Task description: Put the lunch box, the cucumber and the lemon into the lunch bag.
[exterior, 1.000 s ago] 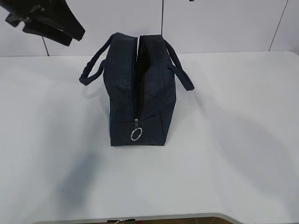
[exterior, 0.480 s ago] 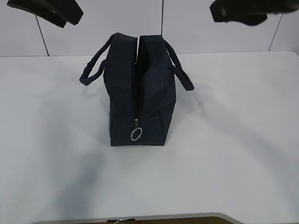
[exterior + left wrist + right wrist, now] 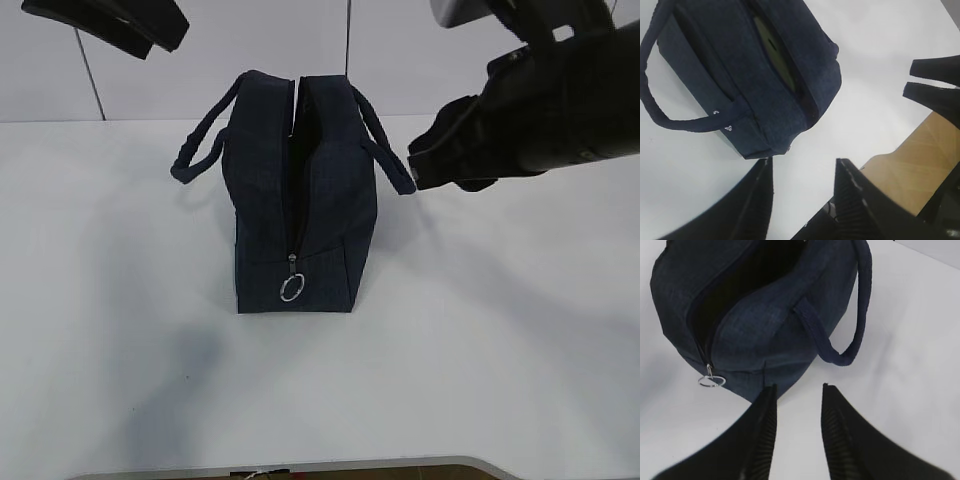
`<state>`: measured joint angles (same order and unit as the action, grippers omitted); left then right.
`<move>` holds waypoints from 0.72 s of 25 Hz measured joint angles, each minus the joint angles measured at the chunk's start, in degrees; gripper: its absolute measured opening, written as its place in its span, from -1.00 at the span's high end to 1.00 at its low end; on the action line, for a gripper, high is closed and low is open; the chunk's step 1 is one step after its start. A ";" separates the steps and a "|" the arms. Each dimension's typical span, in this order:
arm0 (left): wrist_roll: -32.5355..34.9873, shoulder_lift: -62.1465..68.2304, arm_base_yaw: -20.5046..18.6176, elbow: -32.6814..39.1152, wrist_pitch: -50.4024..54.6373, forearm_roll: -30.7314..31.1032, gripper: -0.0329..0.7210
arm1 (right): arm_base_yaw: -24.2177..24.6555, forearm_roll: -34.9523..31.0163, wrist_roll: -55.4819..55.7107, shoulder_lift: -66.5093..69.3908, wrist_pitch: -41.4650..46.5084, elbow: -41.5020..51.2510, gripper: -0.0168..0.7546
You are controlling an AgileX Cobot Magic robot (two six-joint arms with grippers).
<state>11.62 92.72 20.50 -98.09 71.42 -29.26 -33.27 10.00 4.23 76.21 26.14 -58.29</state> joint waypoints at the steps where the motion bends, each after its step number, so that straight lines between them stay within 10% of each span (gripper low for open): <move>1: -0.15 0.01 0.00 0.00 0.00 0.00 0.13 | 0.00 -0.41 0.37 0.34 -2.99 0.96 0.31; 12: -0.98 0.01 0.00 0.00 0.00 0.09 0.13 | 0.00 -3.15 3.99 -0.77 -54.93 27.34 0.34; 18: -0.98 0.01 0.00 0.00 0.00 0.09 0.13 | 0.00 -3.15 6.94 1.54 -65.29 33.55 0.34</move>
<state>10.64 92.74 20.50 -98.09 71.42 -29.16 -33.27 6.84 11.17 77.76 -39.15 -24.73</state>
